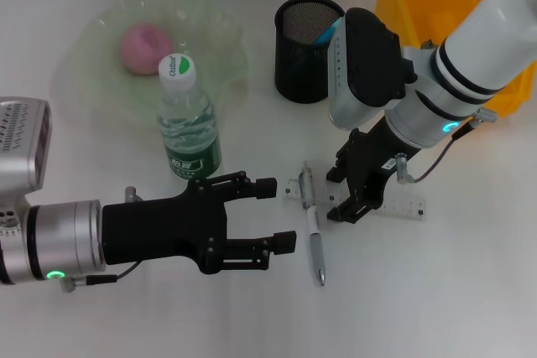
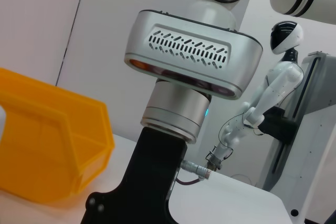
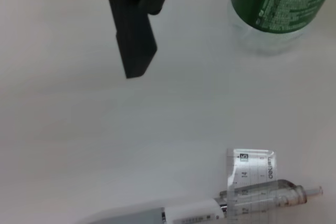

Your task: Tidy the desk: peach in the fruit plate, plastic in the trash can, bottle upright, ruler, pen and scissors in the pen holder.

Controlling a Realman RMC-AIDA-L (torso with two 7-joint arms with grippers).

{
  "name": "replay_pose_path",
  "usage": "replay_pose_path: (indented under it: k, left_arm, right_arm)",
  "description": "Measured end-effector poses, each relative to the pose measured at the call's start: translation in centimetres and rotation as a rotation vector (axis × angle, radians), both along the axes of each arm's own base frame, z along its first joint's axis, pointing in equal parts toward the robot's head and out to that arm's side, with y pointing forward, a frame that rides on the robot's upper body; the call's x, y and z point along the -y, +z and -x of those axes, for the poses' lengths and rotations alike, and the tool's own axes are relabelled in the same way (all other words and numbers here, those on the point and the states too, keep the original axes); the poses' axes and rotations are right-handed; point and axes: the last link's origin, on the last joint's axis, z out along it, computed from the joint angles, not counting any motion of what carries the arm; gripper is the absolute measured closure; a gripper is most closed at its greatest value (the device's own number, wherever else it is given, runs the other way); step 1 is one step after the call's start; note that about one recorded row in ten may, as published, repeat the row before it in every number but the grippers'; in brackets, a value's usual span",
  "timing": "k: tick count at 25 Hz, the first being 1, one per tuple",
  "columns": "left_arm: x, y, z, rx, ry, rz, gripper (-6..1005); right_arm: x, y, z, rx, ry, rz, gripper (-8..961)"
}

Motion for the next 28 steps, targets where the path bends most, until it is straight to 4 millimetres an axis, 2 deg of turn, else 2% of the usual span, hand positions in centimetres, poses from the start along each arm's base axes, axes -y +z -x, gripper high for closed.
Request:
replay_pose_path:
  k: [6, 12, 15, 17, 18, 19, 20, 21, 23, 24, 28]
  left_arm:
    - [0.1, 0.0, 0.1, -0.003, 0.002, 0.000, 166]
    - [0.2, 0.0, 0.2, -0.001, 0.005, -0.001, 166]
    - [0.2, 0.0, 0.2, 0.001, 0.006, -0.001, 166]
    - [0.2, 0.0, 0.2, 0.003, 0.007, 0.000, 166]
    - [0.2, 0.0, 0.2, 0.003, 0.007, 0.000, 166]
    - [0.2, 0.0, 0.2, 0.003, 0.007, 0.000, 166]
    - [0.2, 0.0, 0.2, 0.003, 0.007, 0.000, 166]
    - [0.2, 0.1, 0.2, 0.006, 0.008, -0.001, 166]
    - [0.2, 0.1, 0.2, 0.006, 0.008, -0.002, 166]
    - [0.2, 0.1, 0.2, 0.006, 0.008, -0.002, 166]
    - [0.1, 0.2, 0.2, 0.005, 0.004, -0.009, 166]
  right_arm:
    - [0.0, -0.1, 0.1, -0.004, 0.002, -0.003, 384]
    - [0.1, 0.1, 0.1, -0.015, -0.001, -0.005, 575]
    - [0.4, 0.7, 0.1, -0.032, -0.011, -0.002, 575]
    - [0.7, 2.0, 0.2, -0.066, -0.019, -0.018, 575]
    - [0.8, 3.9, 0.3, -0.118, -0.031, -0.054, 575]
    - [0.8, 3.9, 0.3, -0.118, -0.031, -0.054, 576]
    - [0.9, 4.9, 0.2, -0.153, -0.038, -0.074, 576]
    - [1.1, 6.9, 0.4, -0.250, -0.046, -0.115, 576]
    - [1.1, 8.9, 0.5, -0.394, -0.065, -0.169, 576]
    - [1.1, 8.9, 0.5, -0.394, -0.065, -0.169, 576]
    - [0.0, 11.5, 0.0, -0.703, -0.141, -0.315, 576]
